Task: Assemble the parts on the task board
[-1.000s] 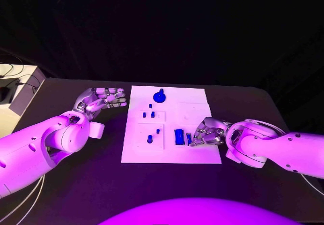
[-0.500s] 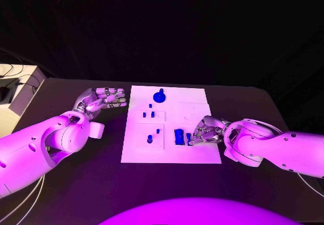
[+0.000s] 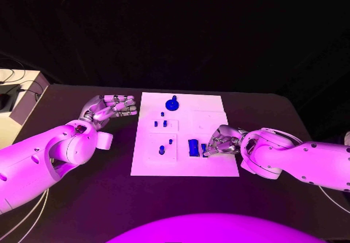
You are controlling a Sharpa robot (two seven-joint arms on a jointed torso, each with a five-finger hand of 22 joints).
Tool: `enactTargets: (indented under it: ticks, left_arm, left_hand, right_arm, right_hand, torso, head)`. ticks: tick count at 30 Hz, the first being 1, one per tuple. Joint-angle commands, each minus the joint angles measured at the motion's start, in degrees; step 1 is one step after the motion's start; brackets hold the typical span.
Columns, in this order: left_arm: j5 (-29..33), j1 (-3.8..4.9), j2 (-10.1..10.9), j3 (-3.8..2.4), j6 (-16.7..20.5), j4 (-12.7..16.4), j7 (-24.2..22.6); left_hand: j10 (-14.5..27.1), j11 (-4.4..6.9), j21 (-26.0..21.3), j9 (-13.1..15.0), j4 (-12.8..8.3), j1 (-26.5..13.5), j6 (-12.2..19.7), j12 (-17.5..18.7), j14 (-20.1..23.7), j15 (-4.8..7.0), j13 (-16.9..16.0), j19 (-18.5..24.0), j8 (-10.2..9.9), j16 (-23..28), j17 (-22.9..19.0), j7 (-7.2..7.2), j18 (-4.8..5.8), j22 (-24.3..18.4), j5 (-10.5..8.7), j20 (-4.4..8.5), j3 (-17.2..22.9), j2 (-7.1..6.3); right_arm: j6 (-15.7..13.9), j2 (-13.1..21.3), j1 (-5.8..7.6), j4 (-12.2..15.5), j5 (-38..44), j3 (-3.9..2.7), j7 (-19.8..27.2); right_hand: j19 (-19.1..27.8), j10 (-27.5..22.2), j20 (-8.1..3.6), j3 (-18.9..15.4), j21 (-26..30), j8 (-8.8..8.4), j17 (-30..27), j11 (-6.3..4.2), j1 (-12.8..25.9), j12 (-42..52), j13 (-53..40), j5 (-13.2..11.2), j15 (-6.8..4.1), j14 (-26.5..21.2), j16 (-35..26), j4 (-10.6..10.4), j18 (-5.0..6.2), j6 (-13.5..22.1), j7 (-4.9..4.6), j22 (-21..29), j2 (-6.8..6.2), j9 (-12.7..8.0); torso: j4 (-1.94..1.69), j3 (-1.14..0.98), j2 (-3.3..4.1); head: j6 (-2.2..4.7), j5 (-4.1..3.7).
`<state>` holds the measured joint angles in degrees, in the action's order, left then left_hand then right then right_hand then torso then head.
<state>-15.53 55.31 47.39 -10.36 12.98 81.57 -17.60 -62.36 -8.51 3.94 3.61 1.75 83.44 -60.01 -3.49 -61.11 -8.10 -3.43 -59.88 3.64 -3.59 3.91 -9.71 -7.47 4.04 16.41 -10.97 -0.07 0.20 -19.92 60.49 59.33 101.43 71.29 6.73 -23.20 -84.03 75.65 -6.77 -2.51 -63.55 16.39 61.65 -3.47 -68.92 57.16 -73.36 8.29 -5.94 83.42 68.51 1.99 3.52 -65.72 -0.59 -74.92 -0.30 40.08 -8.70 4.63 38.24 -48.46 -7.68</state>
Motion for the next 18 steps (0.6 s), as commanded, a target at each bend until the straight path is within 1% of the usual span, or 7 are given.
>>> enactTargets:
  ticks: [1,5,8,11,14,15,18]
  left_arm:
    - [0.2,-0.05,-0.1,-0.05,-1.1,0.1,-0.2]
    - [0.2,-0.08,-0.2,-0.05,-1.1,0.1,-0.2]
    - [0.2,-0.1,-0.2,-0.05,-1.1,0.0,-0.2]
    - [0.2,-0.12,-0.2,-0.05,-1.1,0.0,-0.3]
    - [0.2,-0.13,-0.3,-0.05,-1.0,-0.1,-0.5]
    - [0.2,-0.13,-0.4,-0.05,-1.0,-0.1,-0.6]
    - [0.4,-0.13,-0.5,-0.05,-0.8,-0.3,-0.9]
  left_hand:
    - [0.2,-0.04,0.1,-0.1,0.3,0.2,0.3,0.1,0.4,-0.18,0.1,0.1,-0.1,0.1,0.0,0.13,-1.19,-0.1,0.12,-0.43,-0.2,-0.28]
    - [0.1,-0.04,0.1,-0.1,0.3,0.2,0.2,0.1,0.4,-0.18,0.1,0.2,-0.1,0.1,0.0,0.09,-1.19,-0.1,0.11,-0.44,-0.3,-0.25]
    - [0.1,-0.04,0.1,-0.1,0.3,0.2,0.2,0.1,0.4,-0.18,0.1,0.2,-0.1,0.1,0.0,0.09,-1.19,-0.1,0.11,-0.44,-0.3,-0.25]
    - [0.1,-0.04,0.1,-0.1,0.3,0.2,0.2,0.1,0.4,-0.18,0.1,0.2,-0.1,0.1,0.0,0.1,-1.18,-0.1,0.11,-0.44,-0.3,-0.25]
    - [0.2,-0.05,0.0,-0.1,0.3,0.2,0.3,0.1,0.4,-0.2,0.1,0.2,-0.1,0.1,0.0,0.14,-1.18,-0.1,0.12,-0.44,-0.3,-0.27]
    - [0.2,-0.04,0.0,-0.1,0.3,0.2,0.2,0.1,0.4,-0.2,0.1,0.2,-0.1,0.1,0.0,0.17,-1.18,-0.1,0.12,-0.44,-0.3,-0.25]
    - [0.0,0.03,0.0,-0.1,0.3,0.3,0.1,0.1,0.4,-0.18,0.1,0.3,-0.1,0.1,0.0,0.35,-1.14,-0.1,0.12,-0.47,-0.2,-0.2]
  right_arm:
    - [0.6,-0.1,-0.09,-0.2,0.7,0.01,-0.6]
    - [-0.1,-0.1,-0.1,-0.1,0.3,0.01,0.2]
    - [-1.5,0.2,-0.11,0.0,-1.4,0.0,2.6]
    - [-3.7,0.6,-0.11,0.1,-5.5,0.0,7.8]
    - [-6.4,1.0,-0.07,0.2,-10.5,-0.03,13.9]
    - [-7.4,1.1,-0.03,0.2,-12.5,-0.05,16.3]
    - [-10.1,1.2,0.27,-0.4,-18.4,-0.11,22.8]
  right_hand:
    - [-3.9,0.2,-0.4,0.0,-0.1,0.28,0.0,0.06,-0.6,0.2,0.0,-0.1,-0.49,0.1,0.3,0.4,0.3,-0.1,0.47,-8.7,0.13,0.0]
    - [-3.9,0.2,-0.41,-0.1,-0.1,0.27,0.0,0.08,-0.4,0.2,-0.1,-0.1,-0.48,0.1,0.3,0.3,0.3,-0.1,0.43,-8.7,0.03,-0.1]
    - [-3.9,0.1,-0.38,-0.3,0.1,0.32,-0.1,0.13,0.2,0.0,0.0,-0.2,-0.44,0.1,0.1,-0.3,0.33,-0.1,0.38,-8.6,-0.46,-0.1]
    - [-3.7,-0.4,-0.26,0.1,1.1,-0.04,-0.7,0.38,0.7,-0.7,0.3,-1.3,-0.26,-0.1,-0.4,-1.4,0.46,0.6,-0.08,-8.4,-1.3,-0.2]
    - [-3.5,-1.6,0.15,0.8,2.5,-1.68,-1.5,1.09,1.5,-2.0,1.1,-2.7,0.25,-0.1,-1.3,-3.6,0.73,1.7,-1.0,-8.1,-2.85,-1.3]
    - [-3.4,-2.0,0.28,0.6,3.1,-2.22,-1.8,1.28,1.8,-2.5,1.3,-2.3,0.38,-0.3,-1.6,-4.1,0.85,1.8,-1.28,-7.9,-3.23,-1.6]
    - [-3.3,-3.0,0.77,-1.1,5.1,-4.13,-3.0,1.7,1.7,-3.8,2.4,-1.1,0.72,-0.3,-3.0,-4.8,1.25,1.9,-1.87,-7.5,-2.96,-3.0]
  torso:
    - [0.0,0.0,-0.01]
    - [0.01,-0.02,-0.01]
    - [0.05,-0.04,-0.03]
    - [0.06,-0.05,-0.03]
    - [0.04,-0.06,-0.05]
    - [0.06,-0.07,-0.07]
    - [0.08,-0.02,-0.17]
  head:
    - [0.01,0.02]
    - [0.08,-0.01]
    - [0.18,0.03]
    - [0.23,0.04]
    - [0.39,0.02]
    - [0.51,0.03]
    - [0.87,-0.06]
